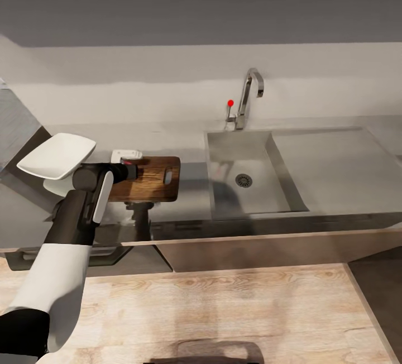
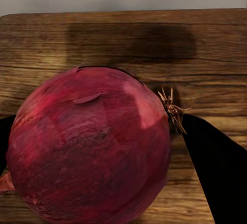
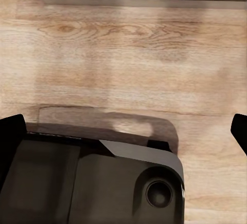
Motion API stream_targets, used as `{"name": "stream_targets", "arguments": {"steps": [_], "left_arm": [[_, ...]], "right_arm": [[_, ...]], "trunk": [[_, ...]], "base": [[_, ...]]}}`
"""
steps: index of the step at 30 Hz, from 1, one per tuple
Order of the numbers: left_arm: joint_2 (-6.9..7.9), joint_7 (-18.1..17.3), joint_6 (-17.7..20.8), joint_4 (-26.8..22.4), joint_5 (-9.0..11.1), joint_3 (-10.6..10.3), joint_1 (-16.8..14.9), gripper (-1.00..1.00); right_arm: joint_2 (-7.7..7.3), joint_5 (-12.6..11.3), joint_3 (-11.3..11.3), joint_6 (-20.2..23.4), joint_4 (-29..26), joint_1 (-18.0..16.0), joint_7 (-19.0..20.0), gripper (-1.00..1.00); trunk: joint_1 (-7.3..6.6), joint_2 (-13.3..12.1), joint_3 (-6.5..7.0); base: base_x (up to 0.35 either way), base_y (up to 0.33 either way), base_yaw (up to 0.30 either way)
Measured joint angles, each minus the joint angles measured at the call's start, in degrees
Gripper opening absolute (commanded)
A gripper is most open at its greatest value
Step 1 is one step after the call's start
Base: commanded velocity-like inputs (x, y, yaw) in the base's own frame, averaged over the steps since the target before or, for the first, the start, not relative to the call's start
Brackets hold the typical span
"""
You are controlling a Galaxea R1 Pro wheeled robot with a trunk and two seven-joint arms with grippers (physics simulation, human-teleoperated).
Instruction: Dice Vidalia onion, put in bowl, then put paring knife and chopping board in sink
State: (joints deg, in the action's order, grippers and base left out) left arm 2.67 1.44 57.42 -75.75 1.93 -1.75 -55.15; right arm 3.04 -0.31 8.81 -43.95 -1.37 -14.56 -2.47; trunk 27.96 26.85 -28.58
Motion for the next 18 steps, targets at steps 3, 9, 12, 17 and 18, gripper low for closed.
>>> {"name": "stream_targets", "arguments": {"steps": [3, 9, 12, 17, 18], "left_arm": [[0.00, 0.0, 0.0, 0.2, 0.0, 0.0, 0.0, -1.00], [-0.01, 0.0, 0.0, 1.2, -0.1, 0.0, 0.0, -1.00], [0.00, 0.0, 0.0, 1.2, -0.1, 0.0, 0.0, -1.00], [-0.07, -0.1, 0.0, 1.2, -0.3, 0.0, 0.0, -1.00], [-0.08, -0.1, 0.0, 1.2, -0.3, 0.0, 0.0, -1.00]], "right_arm": [[0.01, 0.0, 0.0, 0.0, 0.0, 0.0, 0.0, 1.00], [-0.04, 0.0, 0.0, 0.0, 0.0, 0.0, 0.0, 1.00], [-0.02, 0.0, 0.0, 0.0, 0.0, 0.0, 0.0, 1.00], [-0.01, 0.0, 0.0, 0.0, 0.0, 0.0, 0.0, 1.00], [-0.02, 0.0, 0.0, 0.0, 0.0, 0.0, 0.0, 1.00]], "trunk": [[0.00, 0.0, 0.00], [0.00, 0.0, 0.01], [-0.01, 0.0, 0.01], [-0.01, 0.0, 0.01], [-0.01, 0.0, 0.01]], "base": [[0.000, 0.000, 0.000], [0.000, 0.000, 0.000], [0.000, 0.000, 0.000], [0.000, 0.000, 0.000], [0.000, 0.000, 0.000]]}}
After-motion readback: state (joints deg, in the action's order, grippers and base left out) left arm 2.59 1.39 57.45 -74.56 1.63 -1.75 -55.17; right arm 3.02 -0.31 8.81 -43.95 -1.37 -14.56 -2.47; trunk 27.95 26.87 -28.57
